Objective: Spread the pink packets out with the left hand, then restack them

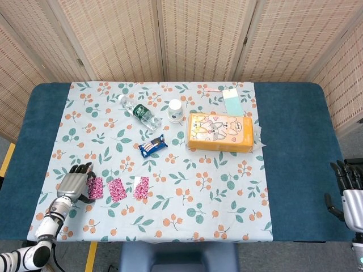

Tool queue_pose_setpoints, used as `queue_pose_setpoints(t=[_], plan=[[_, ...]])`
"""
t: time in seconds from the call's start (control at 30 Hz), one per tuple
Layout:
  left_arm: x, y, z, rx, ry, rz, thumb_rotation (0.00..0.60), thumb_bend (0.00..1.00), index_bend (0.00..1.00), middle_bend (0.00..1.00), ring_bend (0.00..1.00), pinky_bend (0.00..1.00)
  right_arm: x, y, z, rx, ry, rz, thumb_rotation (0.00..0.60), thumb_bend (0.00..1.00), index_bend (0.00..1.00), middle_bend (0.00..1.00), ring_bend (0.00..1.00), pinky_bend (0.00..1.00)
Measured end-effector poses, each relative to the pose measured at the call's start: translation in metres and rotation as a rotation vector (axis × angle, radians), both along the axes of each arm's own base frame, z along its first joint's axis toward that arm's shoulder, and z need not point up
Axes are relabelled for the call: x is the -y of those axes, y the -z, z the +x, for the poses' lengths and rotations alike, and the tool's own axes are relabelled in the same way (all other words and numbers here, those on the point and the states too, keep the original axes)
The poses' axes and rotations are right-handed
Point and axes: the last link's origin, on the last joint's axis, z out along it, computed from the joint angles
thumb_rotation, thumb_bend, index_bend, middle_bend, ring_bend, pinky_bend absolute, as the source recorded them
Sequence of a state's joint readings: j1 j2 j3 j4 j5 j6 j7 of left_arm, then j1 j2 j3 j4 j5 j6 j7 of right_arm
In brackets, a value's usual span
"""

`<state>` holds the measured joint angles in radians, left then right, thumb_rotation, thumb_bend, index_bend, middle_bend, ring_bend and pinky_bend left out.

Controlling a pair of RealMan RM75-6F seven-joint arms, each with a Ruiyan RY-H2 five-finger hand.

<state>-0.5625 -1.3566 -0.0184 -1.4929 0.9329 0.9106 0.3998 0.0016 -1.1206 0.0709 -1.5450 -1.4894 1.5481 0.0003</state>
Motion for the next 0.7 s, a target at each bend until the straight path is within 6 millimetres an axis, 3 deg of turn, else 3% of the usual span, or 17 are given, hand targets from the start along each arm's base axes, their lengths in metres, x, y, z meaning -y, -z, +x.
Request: queue_pose_setpoints(t=[0.7], plan=[[0.001, -0.003, 0.021, 0.01, 0.078, 0.013, 0.572, 0.13, 0.34, 0.0, 0.0, 0.0, 0.0, -0.001, 0.0, -0.001, 0.005, -0.003, 0.6, 0.48, 0.0, 0.07, 0.0, 0.0]])
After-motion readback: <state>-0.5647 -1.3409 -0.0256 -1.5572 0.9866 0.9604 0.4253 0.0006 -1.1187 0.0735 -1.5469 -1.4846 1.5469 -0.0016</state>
